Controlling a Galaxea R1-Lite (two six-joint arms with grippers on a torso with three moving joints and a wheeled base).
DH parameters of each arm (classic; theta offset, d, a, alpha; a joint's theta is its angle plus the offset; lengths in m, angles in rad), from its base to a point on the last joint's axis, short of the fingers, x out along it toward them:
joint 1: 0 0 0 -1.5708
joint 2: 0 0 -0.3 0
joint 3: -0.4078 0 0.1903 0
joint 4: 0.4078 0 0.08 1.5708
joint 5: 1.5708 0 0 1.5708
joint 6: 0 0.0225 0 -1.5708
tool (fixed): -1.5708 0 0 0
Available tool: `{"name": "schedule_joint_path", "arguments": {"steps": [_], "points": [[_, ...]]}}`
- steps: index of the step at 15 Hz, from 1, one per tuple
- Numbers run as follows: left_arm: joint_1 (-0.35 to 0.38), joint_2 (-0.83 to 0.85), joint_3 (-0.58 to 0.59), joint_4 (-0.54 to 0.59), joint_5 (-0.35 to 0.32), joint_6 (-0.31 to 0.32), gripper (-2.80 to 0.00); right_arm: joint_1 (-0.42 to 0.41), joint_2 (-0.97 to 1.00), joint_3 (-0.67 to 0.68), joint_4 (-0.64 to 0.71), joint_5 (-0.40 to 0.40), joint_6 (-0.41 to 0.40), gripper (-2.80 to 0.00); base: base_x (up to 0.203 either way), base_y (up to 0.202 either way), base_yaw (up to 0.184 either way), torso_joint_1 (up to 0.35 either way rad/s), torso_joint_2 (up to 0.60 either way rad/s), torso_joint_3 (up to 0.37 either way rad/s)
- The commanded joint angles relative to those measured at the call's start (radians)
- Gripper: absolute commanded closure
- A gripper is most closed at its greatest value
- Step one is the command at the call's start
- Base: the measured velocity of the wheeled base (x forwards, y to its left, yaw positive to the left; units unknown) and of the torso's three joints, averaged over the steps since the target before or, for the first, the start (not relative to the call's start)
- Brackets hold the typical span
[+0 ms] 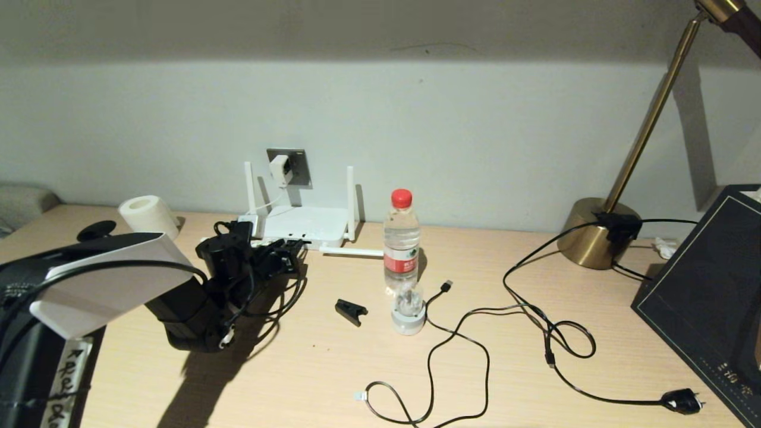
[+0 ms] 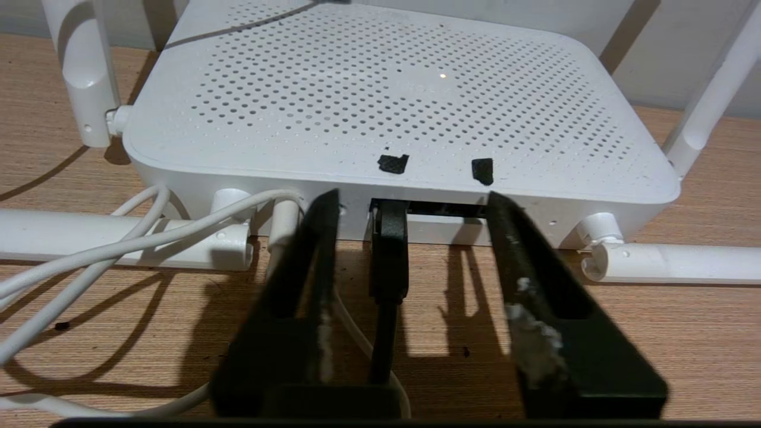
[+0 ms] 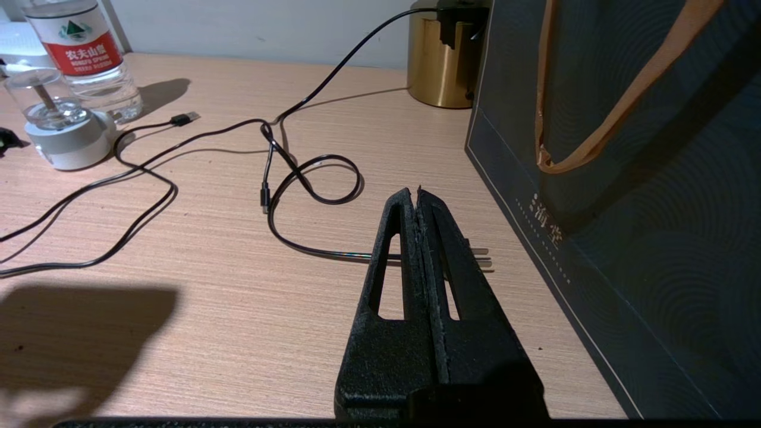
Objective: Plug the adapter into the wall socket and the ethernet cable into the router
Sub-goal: Plug cable into router interface
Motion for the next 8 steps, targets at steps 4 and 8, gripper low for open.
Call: {"name": "schedule_joint_path", "arguments": {"steps": [4,8], "points": [[0.0,0.002,0.0,-0.012,0.0,0.0,-2.8,0.001,0.001,0.035,0.0,0.0,0.0,0.0,0.0,0.0,0.0,0.0,0.0,0.0],[-0.001,0.003,0.001,-0.015,0.0,0.0,-2.8,0.001,0.001,0.035,0.0,0.0,0.0,0.0,0.0,0.0,0.0,0.0,0.0,0.0]]}}
